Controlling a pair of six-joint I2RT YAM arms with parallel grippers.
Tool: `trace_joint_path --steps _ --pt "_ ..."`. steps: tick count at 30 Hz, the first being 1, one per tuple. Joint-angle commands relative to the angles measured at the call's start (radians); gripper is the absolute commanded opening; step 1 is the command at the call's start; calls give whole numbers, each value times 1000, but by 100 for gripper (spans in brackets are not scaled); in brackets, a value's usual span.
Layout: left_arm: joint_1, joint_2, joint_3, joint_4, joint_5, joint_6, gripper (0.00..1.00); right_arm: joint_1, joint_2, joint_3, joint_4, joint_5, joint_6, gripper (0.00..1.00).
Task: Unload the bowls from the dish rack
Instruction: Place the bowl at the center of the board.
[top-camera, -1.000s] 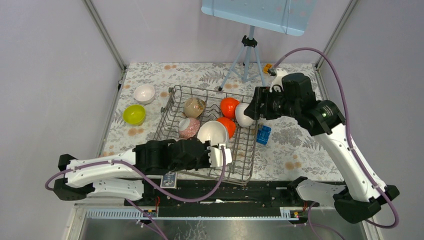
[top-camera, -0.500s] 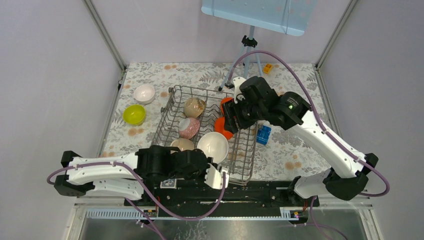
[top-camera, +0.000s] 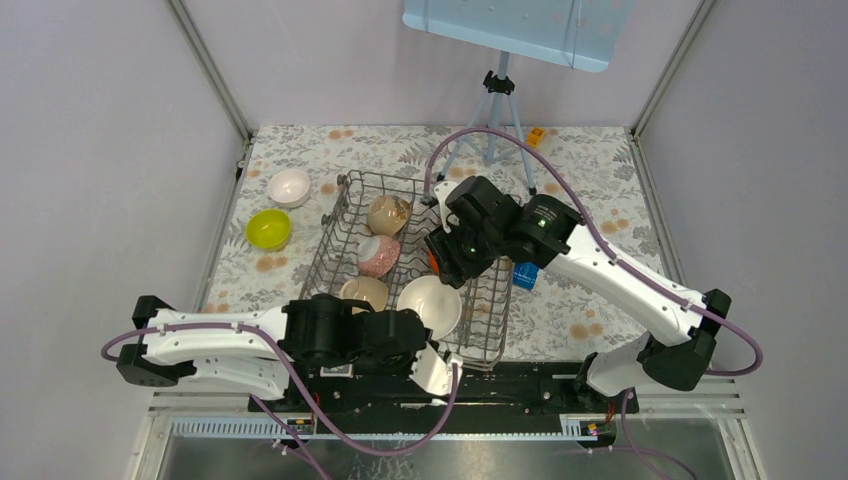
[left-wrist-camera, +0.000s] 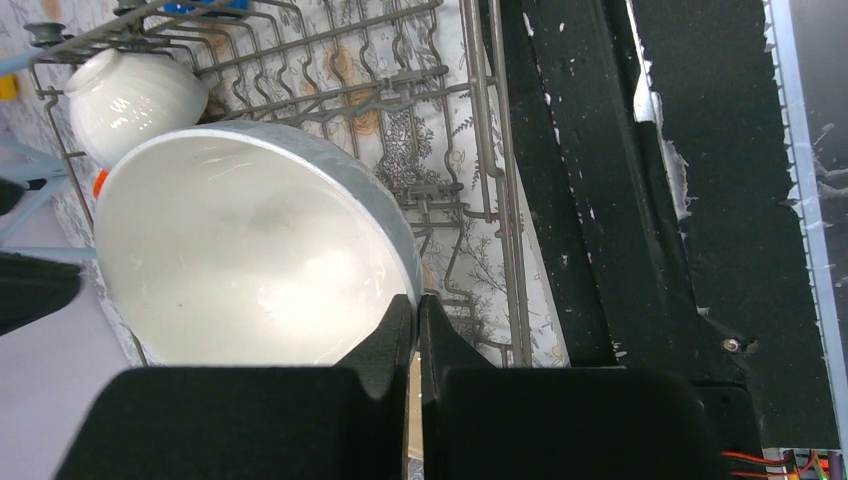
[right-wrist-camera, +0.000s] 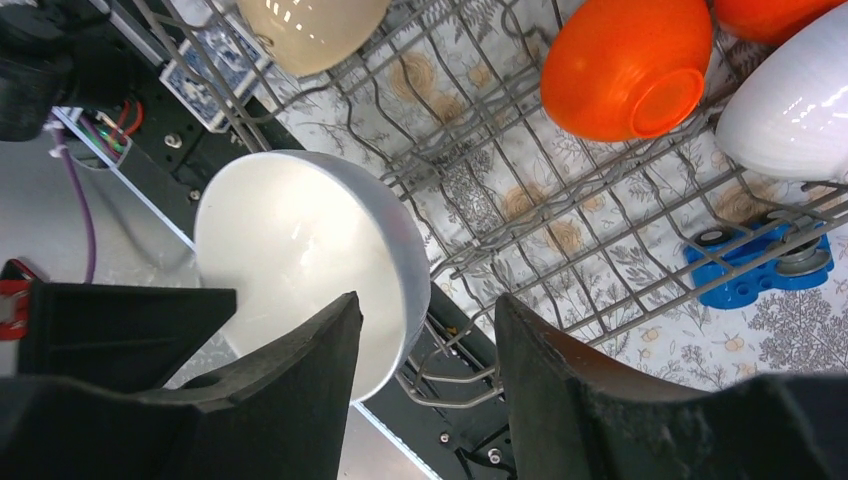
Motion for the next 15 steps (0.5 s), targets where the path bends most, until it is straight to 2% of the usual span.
trace_joint_path --steps 1,15 --pt "-17 -5 70 47 -33 33 0 10 9 -32 3 28 -21 58" --pt "-37 -4 71 48 -63 27 0 28 29 -93 25 -2 -15 44"
